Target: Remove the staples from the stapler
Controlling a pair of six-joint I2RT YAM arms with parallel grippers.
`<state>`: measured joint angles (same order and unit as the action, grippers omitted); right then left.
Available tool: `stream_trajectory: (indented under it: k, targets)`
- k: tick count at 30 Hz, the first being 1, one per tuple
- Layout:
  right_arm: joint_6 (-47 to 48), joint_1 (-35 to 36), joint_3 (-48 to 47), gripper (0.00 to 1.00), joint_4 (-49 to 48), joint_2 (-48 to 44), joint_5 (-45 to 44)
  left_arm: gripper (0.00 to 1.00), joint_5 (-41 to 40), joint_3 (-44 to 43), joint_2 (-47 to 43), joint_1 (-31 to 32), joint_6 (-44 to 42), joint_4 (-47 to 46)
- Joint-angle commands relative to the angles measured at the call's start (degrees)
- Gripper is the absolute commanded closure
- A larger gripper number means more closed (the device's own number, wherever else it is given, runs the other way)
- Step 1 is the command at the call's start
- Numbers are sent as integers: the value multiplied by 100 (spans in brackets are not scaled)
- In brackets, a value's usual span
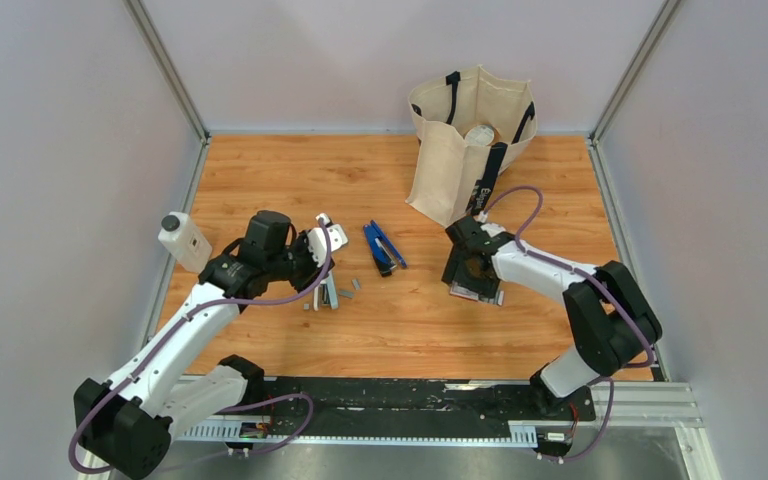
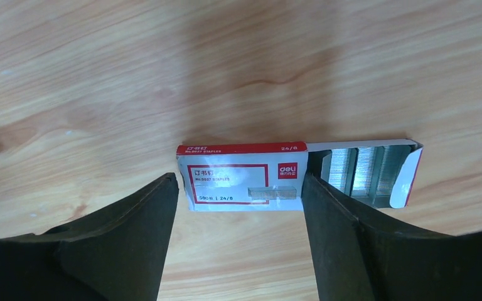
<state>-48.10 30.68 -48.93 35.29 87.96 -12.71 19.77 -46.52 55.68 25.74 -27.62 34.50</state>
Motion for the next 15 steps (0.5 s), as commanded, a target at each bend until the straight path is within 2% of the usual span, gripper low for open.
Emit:
stream_trajectory:
  k: [1,10,15]
  targets:
    - [-700,535,-178,27,-620,563,647,54,-26,11,-154,-25,-174,-58]
    - [-1061,1423,-793,27,-637,994,752,55,-52,47,-224,-16,-218,-40]
    - [-1053,1555,-1031,23,-479,969,753,55,-34,99,-259,-25,-209,-49]
